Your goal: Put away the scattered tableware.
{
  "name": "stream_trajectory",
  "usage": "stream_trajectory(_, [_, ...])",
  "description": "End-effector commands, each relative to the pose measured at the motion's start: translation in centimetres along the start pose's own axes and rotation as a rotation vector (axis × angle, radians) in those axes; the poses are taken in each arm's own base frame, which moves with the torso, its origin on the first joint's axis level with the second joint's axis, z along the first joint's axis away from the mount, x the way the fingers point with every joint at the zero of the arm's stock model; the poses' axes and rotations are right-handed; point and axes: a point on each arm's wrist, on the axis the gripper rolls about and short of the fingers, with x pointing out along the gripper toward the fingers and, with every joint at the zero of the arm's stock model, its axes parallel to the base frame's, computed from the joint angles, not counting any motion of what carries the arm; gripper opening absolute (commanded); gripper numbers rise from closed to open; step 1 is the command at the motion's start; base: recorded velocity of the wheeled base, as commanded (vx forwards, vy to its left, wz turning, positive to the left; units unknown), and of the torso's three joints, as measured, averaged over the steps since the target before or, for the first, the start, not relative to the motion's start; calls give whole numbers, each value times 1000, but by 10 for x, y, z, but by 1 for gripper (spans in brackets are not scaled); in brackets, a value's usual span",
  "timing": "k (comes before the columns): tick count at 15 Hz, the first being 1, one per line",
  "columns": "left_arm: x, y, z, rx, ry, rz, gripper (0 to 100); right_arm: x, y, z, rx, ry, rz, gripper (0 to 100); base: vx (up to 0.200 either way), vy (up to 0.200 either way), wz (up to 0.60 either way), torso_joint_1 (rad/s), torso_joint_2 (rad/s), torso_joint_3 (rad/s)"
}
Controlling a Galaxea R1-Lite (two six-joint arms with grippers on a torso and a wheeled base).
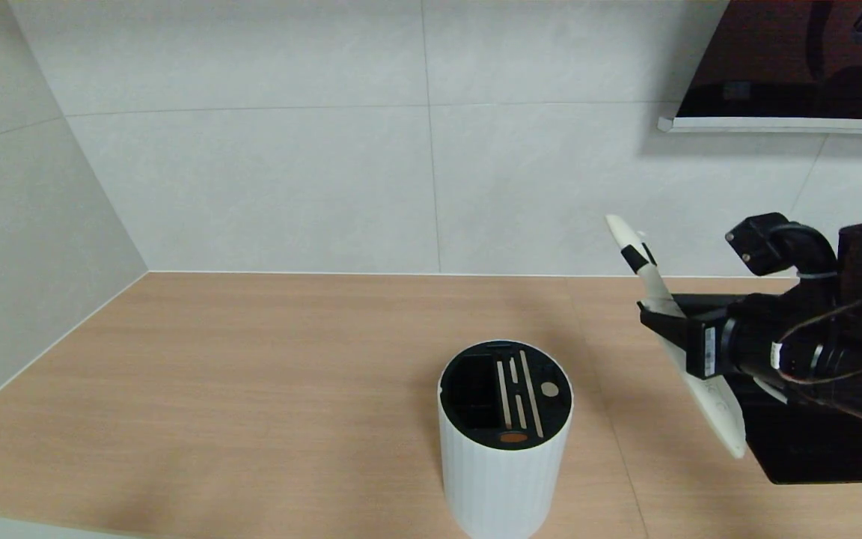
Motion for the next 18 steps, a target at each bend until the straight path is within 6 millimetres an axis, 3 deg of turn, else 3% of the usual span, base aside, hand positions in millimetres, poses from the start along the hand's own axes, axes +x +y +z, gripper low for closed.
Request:
stream_trajectory(1, [40,15,56,-72,137,-100,100,2,17,26,-5,-69,60,0,0,0,0,0,0,0])
stream_trajectory(2, [57,20,78,-80,146,-164,100,0,26,35,-9,-97,97,0,0,0,0,0,0,0])
stream_trajectory(3, [61,21,82,-83,152,-176,100,-1,29,36,-11,-102,106,0,0,0,0,0,0,0])
stream_trajectory(4, [85,27,103,-90,180,-226,100,-5,42,40,-19,-115,153,0,0,0,0,0,0,0])
stream_trajectory(6, [107,31,113,-103,209,-261,100,-10,56,37,-31,-110,202,0,0,0,0,0,0,0])
stream_trajectory(11, [158,13,100,-303,314,-463,100,-21,87,30,-29,-95,327,0,0,0,0,0,0,0])
stream_trajectory(18, [202,0,104,-729,200,-566,100,-20,119,20,9,-52,431,0,0,0,0,0,0,0])
